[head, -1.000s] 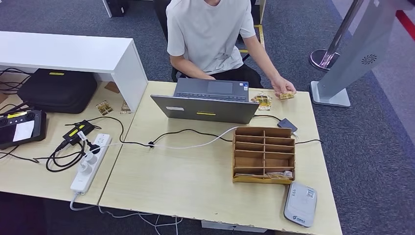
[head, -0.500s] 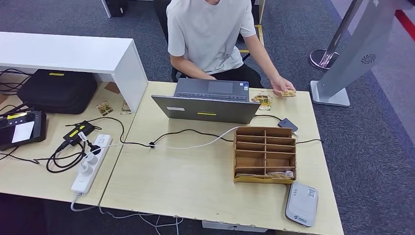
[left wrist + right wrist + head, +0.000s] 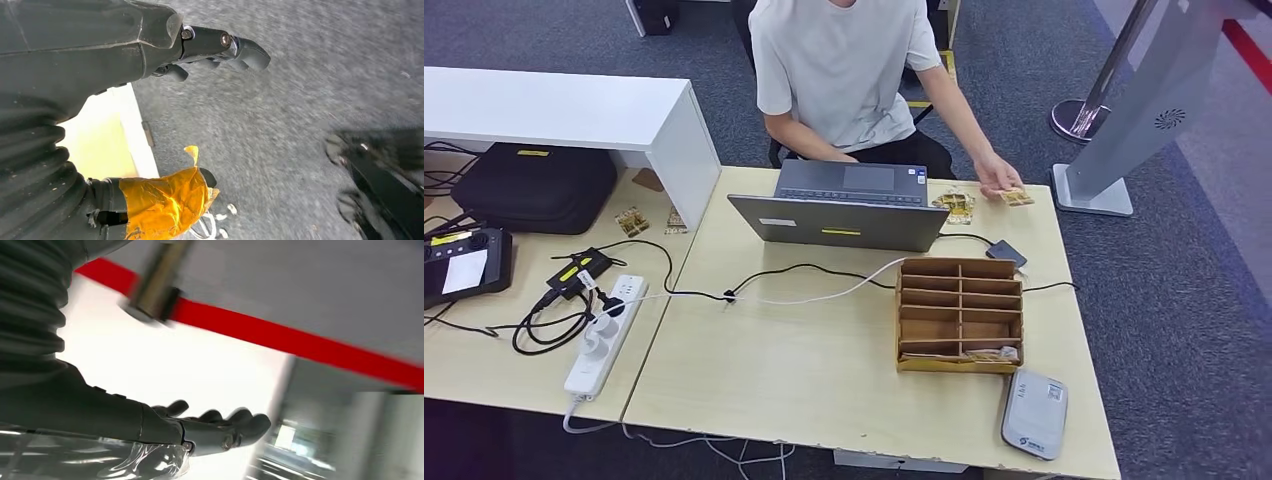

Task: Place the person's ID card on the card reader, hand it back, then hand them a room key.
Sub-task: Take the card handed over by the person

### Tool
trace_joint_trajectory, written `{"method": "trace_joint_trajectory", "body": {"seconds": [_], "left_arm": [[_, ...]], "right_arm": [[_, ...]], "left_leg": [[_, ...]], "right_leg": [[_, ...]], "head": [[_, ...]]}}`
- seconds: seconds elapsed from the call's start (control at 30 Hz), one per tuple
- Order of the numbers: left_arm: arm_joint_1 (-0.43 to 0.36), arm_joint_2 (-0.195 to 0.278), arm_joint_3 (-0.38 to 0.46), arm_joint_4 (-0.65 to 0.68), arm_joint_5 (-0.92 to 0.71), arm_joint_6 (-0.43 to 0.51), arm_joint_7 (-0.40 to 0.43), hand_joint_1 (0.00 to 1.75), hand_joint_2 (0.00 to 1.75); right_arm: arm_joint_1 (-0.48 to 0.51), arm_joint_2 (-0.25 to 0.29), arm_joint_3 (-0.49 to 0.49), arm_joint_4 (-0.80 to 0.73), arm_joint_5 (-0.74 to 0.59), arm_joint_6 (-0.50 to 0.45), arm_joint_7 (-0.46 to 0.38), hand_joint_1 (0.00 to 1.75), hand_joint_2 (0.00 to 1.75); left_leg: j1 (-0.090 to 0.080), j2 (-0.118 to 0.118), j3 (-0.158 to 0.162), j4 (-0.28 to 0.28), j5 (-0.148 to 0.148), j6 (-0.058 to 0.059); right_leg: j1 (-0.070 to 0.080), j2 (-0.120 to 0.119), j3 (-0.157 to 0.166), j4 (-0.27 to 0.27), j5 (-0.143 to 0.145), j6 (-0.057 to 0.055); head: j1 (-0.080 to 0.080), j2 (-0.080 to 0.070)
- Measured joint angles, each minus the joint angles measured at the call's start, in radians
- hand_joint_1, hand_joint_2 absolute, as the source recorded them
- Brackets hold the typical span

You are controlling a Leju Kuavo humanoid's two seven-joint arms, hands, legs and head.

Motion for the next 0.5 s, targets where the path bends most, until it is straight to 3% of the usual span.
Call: {"method": "trace_joint_trajectory", "body": {"seconds": [0.07,0.17,0.33,0.5], "left_arm": [[-0.008,-0.006,-0.004,0.0,0.0,0.007,-0.013,0.0,1.75],[-0.013,-0.008,-0.012,0.0,-0.011,0.044,-0.053,0.0,1.75],[-0.016,-0.012,-0.048,0.0,-0.064,0.126,-0.157,0.0,1.75],[-0.03,-0.012,-0.076,0.0,-0.078,0.102,-0.159,0.0,1.75]], "right_arm": [[-0.024,0.014,-0.107,-0.175,0.199,0.132,0.003,0.0,1.75],[-0.125,0.029,-0.128,-0.359,0.35,0.171,-0.001,0.0,1.75],[-0.365,0.069,0.026,-0.488,0.517,0.158,-0.009,0.0,1.75],[-0.615,0.166,0.249,-0.516,0.613,0.155,-0.014,0.0,1.75]], "left_leg": [[-0.002,0.003,0.0,0.0,0.001,0.0],[-0.002,0.001,-0.001,0.0,0.003,-0.003],[-0.001,0.001,-0.003,0.0,0.005,-0.006],[-0.001,0.003,-0.003,0.0,0.006,-0.007]], "right_leg": [[-0.002,0.002,-0.004,0.002,0.001,0.0],[-0.003,0.002,-0.005,0.003,0.001,0.0],[-0.001,0.001,-0.007,0.006,0.001,-0.001],[-0.001,0.003,-0.008,0.008,0.002,-0.002]], "head": [[-0.001,0.0],[0.0,0.0],[0.0,0.0],[0.0,0.0]]}}
